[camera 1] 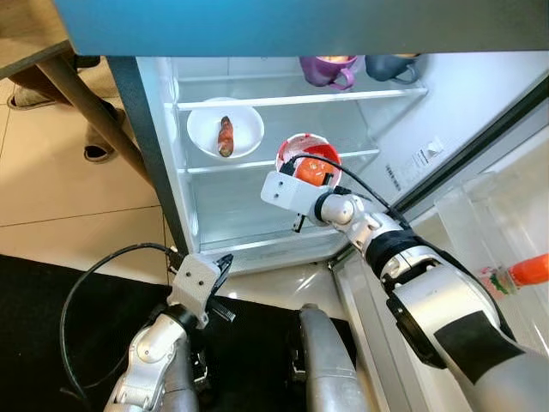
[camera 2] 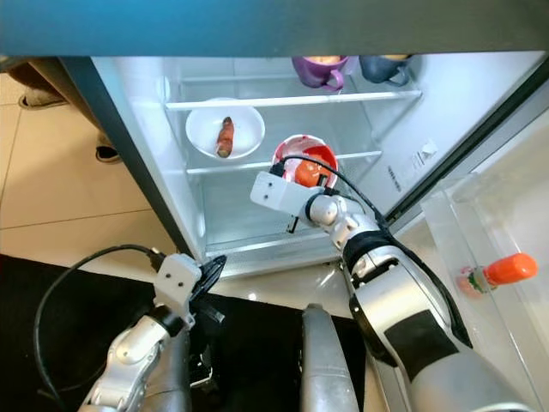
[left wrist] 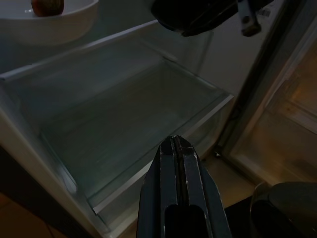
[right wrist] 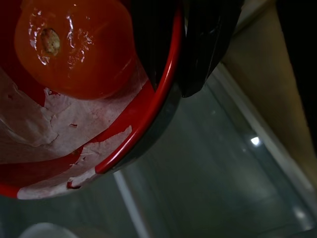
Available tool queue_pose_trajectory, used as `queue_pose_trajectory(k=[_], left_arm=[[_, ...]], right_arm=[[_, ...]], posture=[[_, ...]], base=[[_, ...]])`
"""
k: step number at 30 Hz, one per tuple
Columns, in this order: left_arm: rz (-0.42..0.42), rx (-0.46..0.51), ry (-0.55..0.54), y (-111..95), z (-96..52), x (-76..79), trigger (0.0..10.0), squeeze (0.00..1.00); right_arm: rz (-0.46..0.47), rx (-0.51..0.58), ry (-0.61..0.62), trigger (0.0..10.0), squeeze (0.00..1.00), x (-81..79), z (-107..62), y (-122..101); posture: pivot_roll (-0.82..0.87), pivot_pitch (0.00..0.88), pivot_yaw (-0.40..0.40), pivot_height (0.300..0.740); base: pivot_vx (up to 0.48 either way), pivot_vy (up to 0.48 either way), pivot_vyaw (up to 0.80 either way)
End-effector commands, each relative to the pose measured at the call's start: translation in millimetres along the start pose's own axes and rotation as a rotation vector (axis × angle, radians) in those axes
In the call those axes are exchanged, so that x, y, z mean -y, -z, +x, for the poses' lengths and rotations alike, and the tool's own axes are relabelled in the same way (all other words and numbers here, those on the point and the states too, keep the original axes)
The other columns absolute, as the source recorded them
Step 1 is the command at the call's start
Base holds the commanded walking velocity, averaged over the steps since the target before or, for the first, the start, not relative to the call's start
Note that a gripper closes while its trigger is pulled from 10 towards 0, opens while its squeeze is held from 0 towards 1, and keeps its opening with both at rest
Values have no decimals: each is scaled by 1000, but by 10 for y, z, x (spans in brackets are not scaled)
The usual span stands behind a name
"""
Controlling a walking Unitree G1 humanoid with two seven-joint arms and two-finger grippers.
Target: Restocking fridge
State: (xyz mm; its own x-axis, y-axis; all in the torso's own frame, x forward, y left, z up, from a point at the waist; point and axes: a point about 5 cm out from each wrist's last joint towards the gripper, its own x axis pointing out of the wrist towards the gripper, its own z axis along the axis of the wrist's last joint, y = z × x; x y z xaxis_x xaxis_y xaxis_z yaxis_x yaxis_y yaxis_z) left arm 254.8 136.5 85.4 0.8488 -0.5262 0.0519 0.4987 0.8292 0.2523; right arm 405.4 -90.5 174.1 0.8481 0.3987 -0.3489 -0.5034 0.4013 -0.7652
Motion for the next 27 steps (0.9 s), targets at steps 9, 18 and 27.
queue_pose_trajectory(k=[9, 18, 27], left_arm=[[17, -63, 18, 23, -190, 0, 10000, 0], [21, -70, 9, 18, -208, -23, 10000, 0], [13, -86, 21, 46, -193, -3, 10000, 0]], right_arm=[[10, -22, 147, 10000, 0, 232, -13, -91], [31, 6, 200, 10000, 0, 316, -18, -177], [92, 31, 167, 10000, 0, 257, -1, -199]], posture=[[53, 416, -141, 631], [53, 404, -143, 631], [34, 393, -143, 631]], base=[[0, 0, 0], [0, 0, 0], [0, 0, 0]])
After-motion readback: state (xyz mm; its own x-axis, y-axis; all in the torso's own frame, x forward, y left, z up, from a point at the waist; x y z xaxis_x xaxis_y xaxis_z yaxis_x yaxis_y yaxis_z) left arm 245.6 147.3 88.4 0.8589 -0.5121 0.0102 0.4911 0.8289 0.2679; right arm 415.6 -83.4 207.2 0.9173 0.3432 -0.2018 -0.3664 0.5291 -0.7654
